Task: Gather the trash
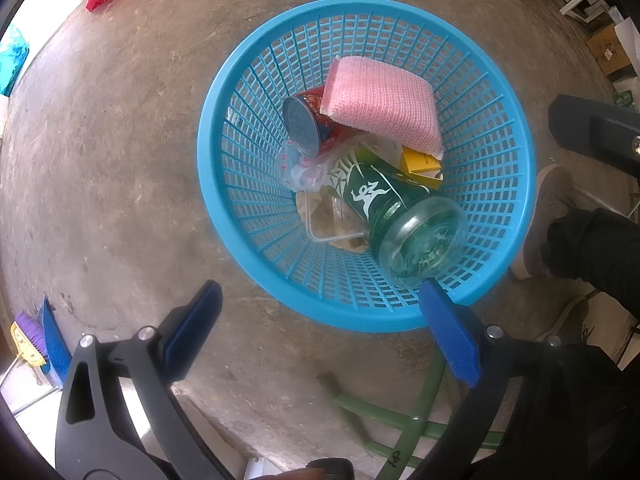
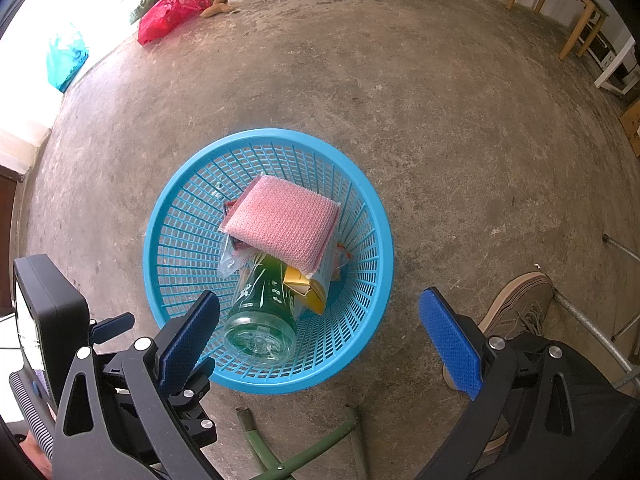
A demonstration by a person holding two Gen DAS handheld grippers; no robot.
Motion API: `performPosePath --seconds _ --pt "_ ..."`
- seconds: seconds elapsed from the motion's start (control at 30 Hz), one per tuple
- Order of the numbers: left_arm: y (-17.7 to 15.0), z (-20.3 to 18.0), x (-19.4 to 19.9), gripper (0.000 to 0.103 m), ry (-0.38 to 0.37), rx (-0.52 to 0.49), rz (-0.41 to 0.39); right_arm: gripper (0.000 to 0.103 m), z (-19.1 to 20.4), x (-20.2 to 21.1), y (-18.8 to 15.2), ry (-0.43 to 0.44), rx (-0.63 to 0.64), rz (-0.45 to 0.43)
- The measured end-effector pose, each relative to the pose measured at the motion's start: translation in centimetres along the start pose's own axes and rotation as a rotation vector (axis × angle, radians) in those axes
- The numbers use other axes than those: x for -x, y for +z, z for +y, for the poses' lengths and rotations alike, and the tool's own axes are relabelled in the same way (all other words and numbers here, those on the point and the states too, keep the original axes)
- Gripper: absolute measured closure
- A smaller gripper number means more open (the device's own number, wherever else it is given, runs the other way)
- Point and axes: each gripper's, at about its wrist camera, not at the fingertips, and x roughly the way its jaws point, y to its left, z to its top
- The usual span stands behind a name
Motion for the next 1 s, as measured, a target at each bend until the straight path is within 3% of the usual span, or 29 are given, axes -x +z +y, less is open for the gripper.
performPosePath --seconds 0.83,1.0 --pt "0.25 -0.15 0.22 0.008 0.019 -0.019 -0.027 0.006 0.0 0.01 0.07 0.0 0.0 0.001" --pt "0.31 0.64 0.4 0.008 -0.022 0.029 -0.044 0.006 0.01 0.02 0.11 0.0 -0.001 0.0"
